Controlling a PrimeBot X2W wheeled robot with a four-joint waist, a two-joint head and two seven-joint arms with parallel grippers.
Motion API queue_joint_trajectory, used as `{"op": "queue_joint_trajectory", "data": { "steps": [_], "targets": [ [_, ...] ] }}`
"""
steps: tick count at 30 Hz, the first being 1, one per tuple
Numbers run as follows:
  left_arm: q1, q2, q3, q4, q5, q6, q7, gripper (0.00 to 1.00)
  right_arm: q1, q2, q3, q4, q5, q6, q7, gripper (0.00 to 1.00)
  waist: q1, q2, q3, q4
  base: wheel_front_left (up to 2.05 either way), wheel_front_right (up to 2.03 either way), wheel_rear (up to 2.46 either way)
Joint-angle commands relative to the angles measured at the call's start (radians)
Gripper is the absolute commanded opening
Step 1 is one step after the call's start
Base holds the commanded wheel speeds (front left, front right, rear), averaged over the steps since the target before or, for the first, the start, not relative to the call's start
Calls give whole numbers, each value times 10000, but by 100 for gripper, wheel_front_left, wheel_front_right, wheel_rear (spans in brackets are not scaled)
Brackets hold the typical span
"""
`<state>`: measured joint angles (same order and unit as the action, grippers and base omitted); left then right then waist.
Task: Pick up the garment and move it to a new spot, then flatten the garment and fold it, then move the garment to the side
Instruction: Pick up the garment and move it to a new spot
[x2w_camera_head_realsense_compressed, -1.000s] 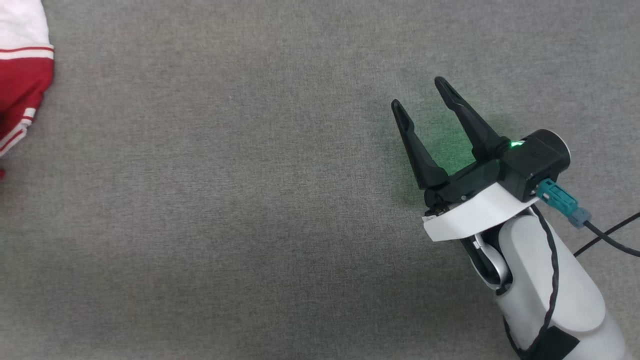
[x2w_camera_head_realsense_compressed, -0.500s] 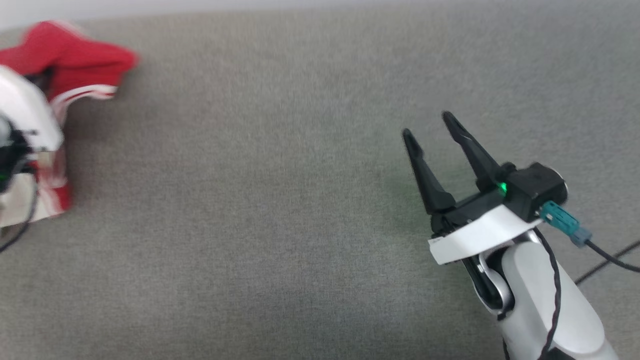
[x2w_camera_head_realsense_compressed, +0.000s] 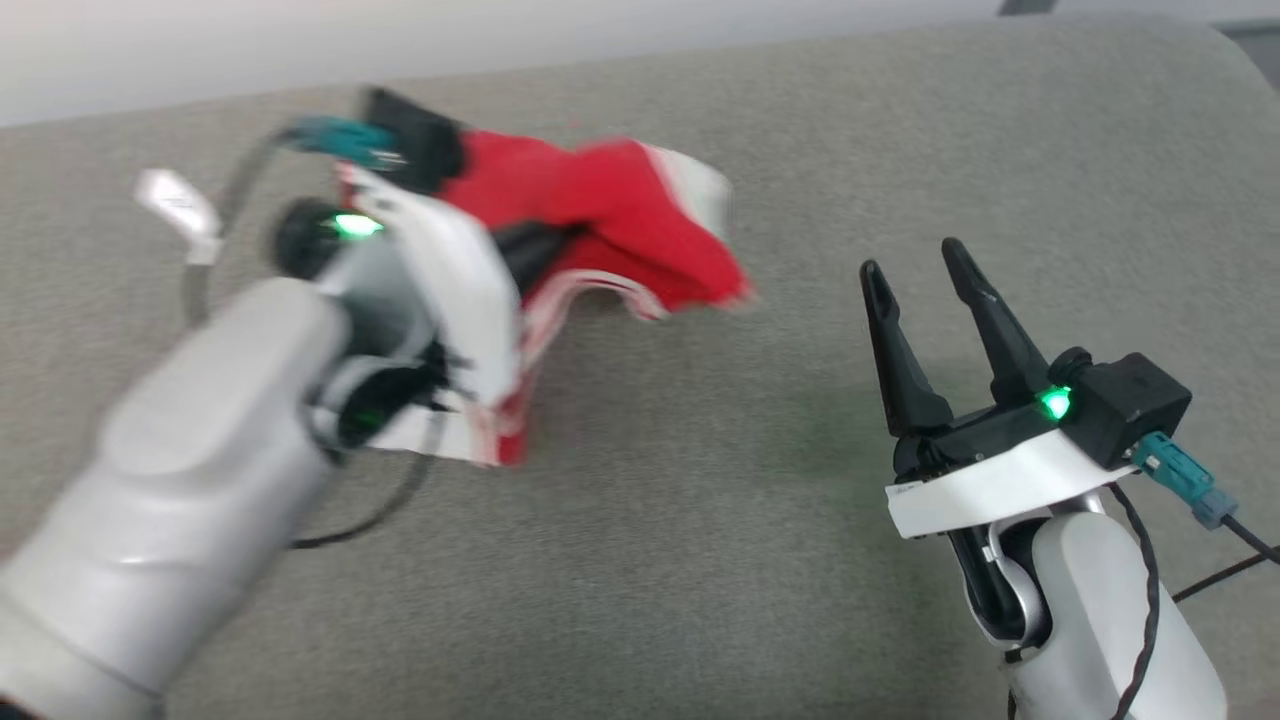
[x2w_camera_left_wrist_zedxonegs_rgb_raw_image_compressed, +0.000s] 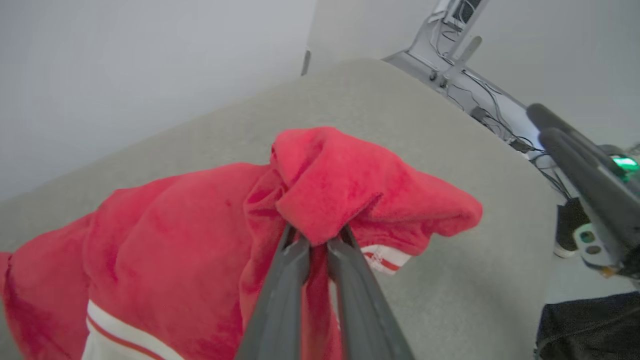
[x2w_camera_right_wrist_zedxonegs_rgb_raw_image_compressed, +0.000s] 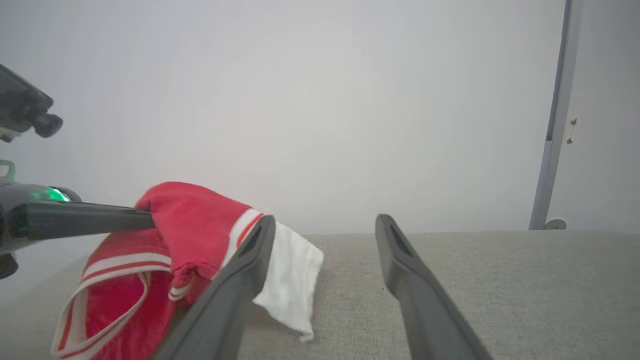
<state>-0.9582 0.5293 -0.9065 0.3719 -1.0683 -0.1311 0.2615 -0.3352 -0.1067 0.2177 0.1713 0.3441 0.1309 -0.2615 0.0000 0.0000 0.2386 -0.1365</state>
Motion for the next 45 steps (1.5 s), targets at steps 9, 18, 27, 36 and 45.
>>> {"op": "queue_joint_trajectory", "data": {
  "steps": [9, 18, 27, 36, 45],
  "targets": [
    [-1204, -1856, -1524, 450, -529, 8, 266, 0, -62, 444, -423, -317, 237, -1, -52, 100, 0, 0, 868, -1644, 0, 0, 0],
    [-1257, -1305, -3284, 2107, -483, 8, 969, 0, 119, 562, -393, -401, 904, -1, -52, 100, 0, 0, 1252, -2797, 0, 0, 0],
    [-1166, -1204, -3863, 3165, 494, 51, 2554, 0, 85, 565, -157, -562, 1736, -1, -52, 100, 0, 0, 1881, -3470, 0, 0, 0],
    [-872, -892, -4021, 2630, 1343, 40, 3869, 6, 18, 562, -175, -520, 1812, -1, -52, 100, 0, 0, 2006, -3516, 0, 0, 0],
    [-1841, -1055, -3762, 1907, 702, 40, 2162, 100, -81, 556, -361, -314, 1087, -1, -52, 100, 0, 0, 1451, -2560, 0, 0, 0]
  ]
}}
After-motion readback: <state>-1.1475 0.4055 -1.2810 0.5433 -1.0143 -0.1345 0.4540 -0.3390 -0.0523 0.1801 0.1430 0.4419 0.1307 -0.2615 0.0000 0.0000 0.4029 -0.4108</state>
